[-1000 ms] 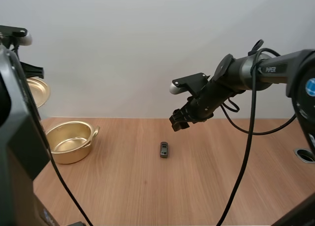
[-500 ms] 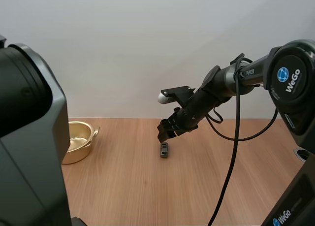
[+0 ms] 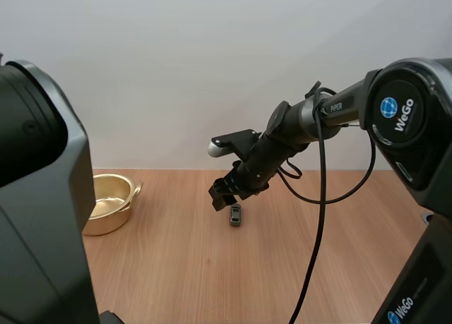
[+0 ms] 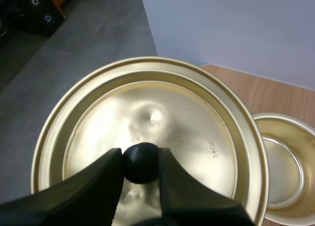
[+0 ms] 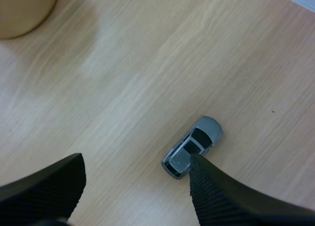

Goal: Open the pot, put the car inside, and close it

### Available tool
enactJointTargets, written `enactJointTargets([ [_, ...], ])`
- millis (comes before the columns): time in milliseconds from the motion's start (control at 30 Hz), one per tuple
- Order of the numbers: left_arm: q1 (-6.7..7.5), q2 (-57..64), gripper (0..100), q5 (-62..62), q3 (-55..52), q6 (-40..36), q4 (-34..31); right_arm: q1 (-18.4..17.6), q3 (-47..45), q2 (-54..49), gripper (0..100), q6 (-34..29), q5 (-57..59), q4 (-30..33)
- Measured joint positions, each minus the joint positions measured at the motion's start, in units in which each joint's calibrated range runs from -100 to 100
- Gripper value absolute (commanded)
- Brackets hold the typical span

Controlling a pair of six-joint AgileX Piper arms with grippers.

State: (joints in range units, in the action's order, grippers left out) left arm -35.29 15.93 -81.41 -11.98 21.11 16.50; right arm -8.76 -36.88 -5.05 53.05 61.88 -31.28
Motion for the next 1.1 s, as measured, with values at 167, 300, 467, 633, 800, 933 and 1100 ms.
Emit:
enactJointTargets([
  [167,0.00,0.0,0,0.0,0.0,0.1,0.0,0.0,0.0,3.0,100,-1.0,0.4,1.1],
  [300,0.00,0.0,0,-0.5,0.0,0.8,0.0,0.0,0.0,4.1,100,-1.0,-2.4,1.1],
  [467,0.00,0.0,0,-0.6,0.0,0.9,0.0,0.0,0.0,5.5,100,-1.0,-4.4,1.1],
  [633,0.00,0.0,0,-1.0,0.0,1.8,1.2,0.0,0.0,7.9,100,-1.1,-6.0,1.7],
  [800,0.00,0.0,0,-1.7,0.0,2.1,2.3,0.0,0.0,9.2,100,-1.1,-8.7,2.1],
  [933,0.00,0.0,0,-2.0,0.0,2.7,2.3,0.0,0.8,10.8,100,-1.2,-10.2,3.1],
  [1100,0.00,0.0,0,-2.7,0.0,3.5,2.3,0.0,3.4,13.2,100,-1.9,-7.7,3.0],
])
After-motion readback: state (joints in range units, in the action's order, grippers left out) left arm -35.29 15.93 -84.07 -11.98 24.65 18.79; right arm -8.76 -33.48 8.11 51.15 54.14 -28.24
